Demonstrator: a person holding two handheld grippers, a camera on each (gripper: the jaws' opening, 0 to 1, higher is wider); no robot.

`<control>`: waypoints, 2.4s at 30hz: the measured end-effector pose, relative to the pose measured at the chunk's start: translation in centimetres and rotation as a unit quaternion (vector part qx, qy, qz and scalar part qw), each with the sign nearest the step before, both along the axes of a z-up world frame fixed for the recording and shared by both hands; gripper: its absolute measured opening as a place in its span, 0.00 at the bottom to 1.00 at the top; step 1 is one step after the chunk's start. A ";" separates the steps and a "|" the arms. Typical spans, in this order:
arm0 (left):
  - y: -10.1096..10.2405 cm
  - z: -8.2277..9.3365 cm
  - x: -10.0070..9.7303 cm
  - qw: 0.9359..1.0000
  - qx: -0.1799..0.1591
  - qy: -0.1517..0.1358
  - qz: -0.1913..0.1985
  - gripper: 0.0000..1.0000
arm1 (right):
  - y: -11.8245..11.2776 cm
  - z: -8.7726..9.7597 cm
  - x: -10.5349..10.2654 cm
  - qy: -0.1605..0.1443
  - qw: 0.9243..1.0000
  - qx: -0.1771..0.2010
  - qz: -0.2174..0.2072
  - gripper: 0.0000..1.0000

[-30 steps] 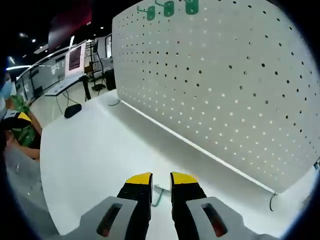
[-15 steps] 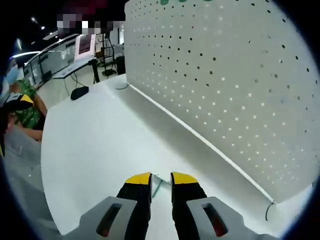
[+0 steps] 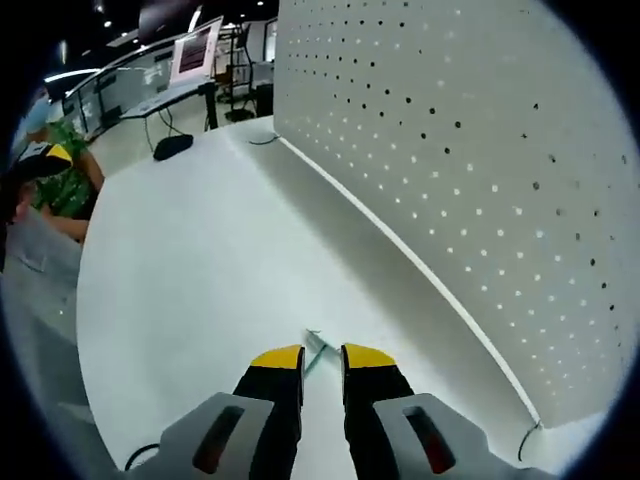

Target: Insert the hook assembly into the mounting plate slot until the hook locks in place.

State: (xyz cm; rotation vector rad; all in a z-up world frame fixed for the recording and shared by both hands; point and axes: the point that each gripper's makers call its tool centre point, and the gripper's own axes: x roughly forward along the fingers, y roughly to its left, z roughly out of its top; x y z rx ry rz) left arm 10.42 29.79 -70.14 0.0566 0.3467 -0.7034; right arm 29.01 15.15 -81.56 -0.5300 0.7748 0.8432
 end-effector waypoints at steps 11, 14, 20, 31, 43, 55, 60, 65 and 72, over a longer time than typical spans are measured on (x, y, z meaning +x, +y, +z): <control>0.4 -0.5 -0.1 1.000 0.005 0.008 0.006 0.77 | 0.1 -1.2 0.6 0.006 1.000 -0.014 0.007 0.12; 0.5 -0.6 -0.2 1.000 0.006 0.011 0.007 0.77 | 0.1 -1.5 0.5 0.011 1.000 -0.019 0.013 0.10; 0.6 -0.9 -0.2 1.000 0.008 0.014 0.008 0.77 | 0.2 -1.9 0.8 0.014 1.000 -0.021 0.015 0.09; 0.9 -1.2 -0.3 1.000 0.010 0.018 0.015 0.76 | 0.0 -3.1 0.8 0.021 0.999 -0.042 0.016 0.08; 0.3 -1.4 -0.4 1.000 0.007 0.019 0.007 0.76 | -0.8 -2.9 0.0 0.025 0.999 -0.036 -0.002 0.00; -0.2 -0.9 -0.5 1.000 -0.004 0.014 -0.001 0.74 | -0.7 -1.6 -0.6 0.017 1.000 0.000 -0.025 0.00; -0.4 -0.4 -0.6 1.000 -0.026 0.010 -0.001 0.73 | -0.3 -0.3 -0.9 0.009 0.998 0.035 -0.043 0.00; -0.5 -0.3 -0.6 1.000 -0.026 0.012 -0.004 0.72 | -0.2 0.4 -0.9 0.008 0.997 0.058 -0.054 0.00; -0.7 -0.3 -0.7 0.999 -0.029 0.012 -0.005 0.71 | -0.2 1.1 -1.3 0.007 0.995 0.074 -0.070 0.00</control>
